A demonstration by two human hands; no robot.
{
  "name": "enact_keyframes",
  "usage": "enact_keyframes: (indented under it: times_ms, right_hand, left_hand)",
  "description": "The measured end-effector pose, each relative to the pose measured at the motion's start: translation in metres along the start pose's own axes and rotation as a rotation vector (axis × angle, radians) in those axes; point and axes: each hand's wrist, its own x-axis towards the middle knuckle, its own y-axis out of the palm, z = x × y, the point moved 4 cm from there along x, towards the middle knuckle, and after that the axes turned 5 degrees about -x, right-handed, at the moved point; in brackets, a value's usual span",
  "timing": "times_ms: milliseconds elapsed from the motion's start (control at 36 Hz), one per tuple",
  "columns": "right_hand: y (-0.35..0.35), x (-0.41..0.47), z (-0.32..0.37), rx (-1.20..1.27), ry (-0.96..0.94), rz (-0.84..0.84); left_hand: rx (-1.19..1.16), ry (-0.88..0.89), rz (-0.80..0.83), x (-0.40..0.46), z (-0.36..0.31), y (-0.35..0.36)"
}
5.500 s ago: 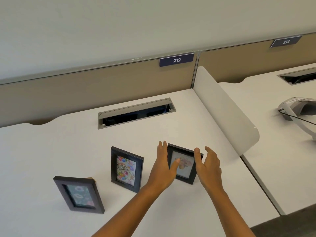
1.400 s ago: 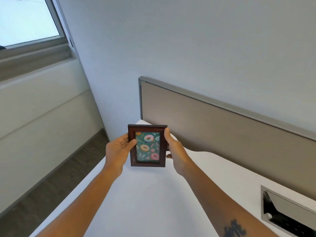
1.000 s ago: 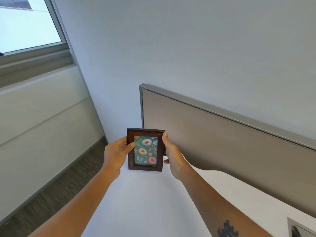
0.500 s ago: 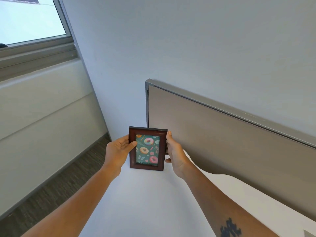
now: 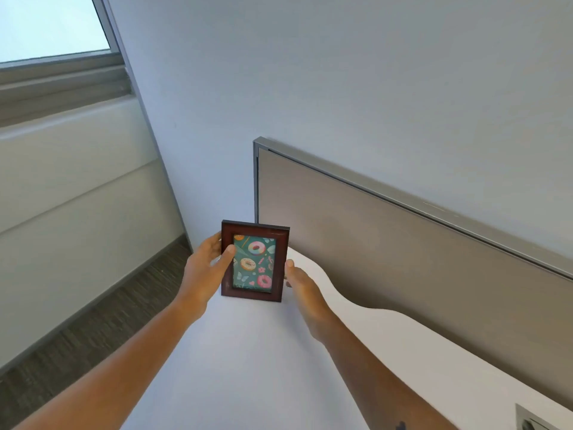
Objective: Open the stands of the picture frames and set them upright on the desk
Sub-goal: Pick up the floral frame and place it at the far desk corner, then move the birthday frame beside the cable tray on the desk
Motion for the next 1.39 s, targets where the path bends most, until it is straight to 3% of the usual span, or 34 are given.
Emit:
enact_keyframes:
  times_ms: [83, 194, 306, 472, 639, 917, 1111, 1389]
  right_hand:
    - [-0.009, -0.016, -0.021, -0.364, -0.080, -0.152]
    - [-0.015, -0.049, -0.051, -0.801, -0.249, -0.327]
    - [-0.021, -0.090, -0.076, -1.035, -0.313, -0.387]
    - [-0.028, -0.166, -0.099, -1.059, -0.307, -0.419]
    - [-0.028, -0.250, -0.120, -1.023, -0.243, -0.419]
    - [-0.023, -0.386, -0.157, -1.178, -0.297, -0.777]
    - [-0.024, -0.473, -0.204, -1.220, -0.277, -0.864]
    - [-0.038, -0.589, -0.247, -1.297, -0.085, -0.814]
  left_hand:
    - [0.091, 0.019, 0.012, -0.019, 0.003, 0.004]
    - [0.411, 0.105, -0.012, -0.047, 0.020, 0.003]
    - [0.824, 0.335, 0.021, -0.089, 0.041, 0.001]
    - [1.024, 0.433, 0.208, -0.167, 0.068, 0.000]
    - [1.056, 0.434, 0.305, -0.235, 0.067, 0.006]
    - [0.856, 0.657, 0.393, -0.375, 0.015, 0.035]
    - [0.875, 0.694, 0.474, -0.464, 0.014, 0.052]
    - [1.021, 0.721, 0.566, -0.571, 0.040, 0.072]
